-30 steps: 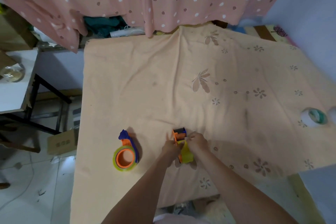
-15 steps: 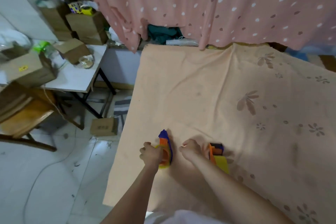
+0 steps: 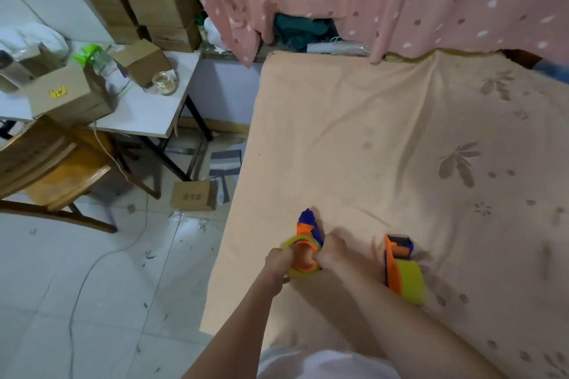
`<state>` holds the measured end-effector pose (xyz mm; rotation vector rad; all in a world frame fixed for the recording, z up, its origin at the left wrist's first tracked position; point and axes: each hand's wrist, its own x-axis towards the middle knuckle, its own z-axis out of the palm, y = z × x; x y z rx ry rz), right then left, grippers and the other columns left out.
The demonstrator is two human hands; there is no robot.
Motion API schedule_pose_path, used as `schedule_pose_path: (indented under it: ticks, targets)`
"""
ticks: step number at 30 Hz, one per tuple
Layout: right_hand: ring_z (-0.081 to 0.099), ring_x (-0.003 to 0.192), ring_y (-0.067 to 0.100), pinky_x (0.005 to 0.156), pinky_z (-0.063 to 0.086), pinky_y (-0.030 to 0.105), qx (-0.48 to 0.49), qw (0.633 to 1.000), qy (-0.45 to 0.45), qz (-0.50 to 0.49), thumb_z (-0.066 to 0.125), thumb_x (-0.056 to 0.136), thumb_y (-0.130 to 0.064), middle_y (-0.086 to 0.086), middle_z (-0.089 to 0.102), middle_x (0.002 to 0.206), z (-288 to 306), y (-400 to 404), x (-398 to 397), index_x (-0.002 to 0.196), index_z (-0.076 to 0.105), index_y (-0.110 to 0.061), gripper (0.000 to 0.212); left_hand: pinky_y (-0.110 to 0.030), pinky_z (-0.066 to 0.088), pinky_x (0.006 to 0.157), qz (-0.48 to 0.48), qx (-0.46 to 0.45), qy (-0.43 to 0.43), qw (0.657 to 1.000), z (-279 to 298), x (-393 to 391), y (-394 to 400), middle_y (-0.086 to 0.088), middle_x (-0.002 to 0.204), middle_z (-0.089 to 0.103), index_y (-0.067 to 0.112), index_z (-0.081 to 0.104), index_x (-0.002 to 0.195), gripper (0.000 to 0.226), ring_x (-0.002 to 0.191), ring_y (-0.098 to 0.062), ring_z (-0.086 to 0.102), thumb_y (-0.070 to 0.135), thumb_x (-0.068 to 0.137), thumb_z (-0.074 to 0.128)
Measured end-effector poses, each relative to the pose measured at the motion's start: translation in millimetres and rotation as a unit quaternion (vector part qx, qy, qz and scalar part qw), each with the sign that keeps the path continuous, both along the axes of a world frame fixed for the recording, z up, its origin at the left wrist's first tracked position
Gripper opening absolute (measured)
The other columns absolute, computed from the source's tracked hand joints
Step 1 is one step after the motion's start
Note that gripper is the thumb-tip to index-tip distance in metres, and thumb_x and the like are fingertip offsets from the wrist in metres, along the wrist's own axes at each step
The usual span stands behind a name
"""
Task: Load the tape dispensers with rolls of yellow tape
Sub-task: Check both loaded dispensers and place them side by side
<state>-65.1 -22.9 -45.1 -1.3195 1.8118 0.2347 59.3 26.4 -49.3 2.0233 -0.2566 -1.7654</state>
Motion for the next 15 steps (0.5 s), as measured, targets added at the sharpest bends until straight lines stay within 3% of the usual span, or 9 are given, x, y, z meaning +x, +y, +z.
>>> schedule_pose_path:
  ticks: [2,4,6,8,10,15]
  targets:
    - [0.066,0.097,0.030,0.079,0.053,0.032,0.009,1.000,-0.008,-0.004,0.068,0.082,-0.021,0.011,0.068,0.104,9,-2,-9,0.113,0.062,-0.006,0.035,-0.042,0.050,0.092,0.006,-0.010,0.055,0.998,2,10,1,-0.006,0.112,0.067,0.015,0.063,0.119,0.046,0.107,-0.027,0.062,0.039,0.080,0.061]
    - [0.067,0.086,0.028,0.084,0.057,0.038,-0.012,1.000,-0.007,-0.020,0.068,0.073,-0.033,0.007,0.070,0.092,16,-5,-20,0.100,0.066,-0.012,0.034,-0.045,0.049,0.096,-0.009,-0.029,0.120,0.992,3,17,3,-0.006,0.117,0.067,0.018,0.065,0.120,0.054,0.109,-0.026,0.061,0.047,0.074,0.064]
    - [0.069,0.081,0.028,0.082,0.060,0.043,-0.037,0.996,-0.057,-0.054,0.068,0.071,-0.029,0.009,0.072,0.088,21,-9,-30,0.093,0.070,-0.008,0.031,-0.045,0.049,0.098,-0.050,-0.055,0.176,0.982,9,19,2,-0.007,0.126,0.067,0.022,0.064,0.127,0.062,0.114,-0.026,0.061,0.053,0.074,0.068]
    - [0.070,0.084,0.030,0.082,0.060,0.044,-0.025,0.980,-0.169,-0.102,0.067,0.076,-0.007,0.015,0.073,0.091,31,-11,-36,0.099,0.073,0.001,0.024,-0.045,0.050,0.100,-0.087,-0.085,0.211,0.970,16,16,-3,-0.008,0.134,0.067,0.024,0.061,0.133,0.066,0.118,-0.027,0.063,0.054,0.075,0.072]
    - [0.072,0.096,0.031,0.086,0.060,0.046,-0.011,0.961,-0.252,-0.114,0.063,0.081,0.002,0.018,0.075,0.101,42,-10,-45,0.105,0.074,-0.002,0.027,-0.049,0.050,0.104,-0.107,-0.121,0.233,0.959,27,7,-10,-0.010,0.134,0.068,0.023,0.058,0.135,0.069,0.121,-0.029,0.065,0.050,0.074,0.077]
    - [0.072,0.101,0.027,0.086,0.060,0.040,0.001,0.928,-0.359,-0.098,0.061,0.093,-0.006,0.014,0.075,0.107,77,-4,-73,0.110,0.072,-0.012,0.021,-0.048,0.056,0.099,-0.118,-0.194,0.243,0.943,61,-20,-20,-0.013,0.134,0.068,0.021,0.056,0.135,0.072,0.123,-0.036,0.065,0.037,0.070,0.083]
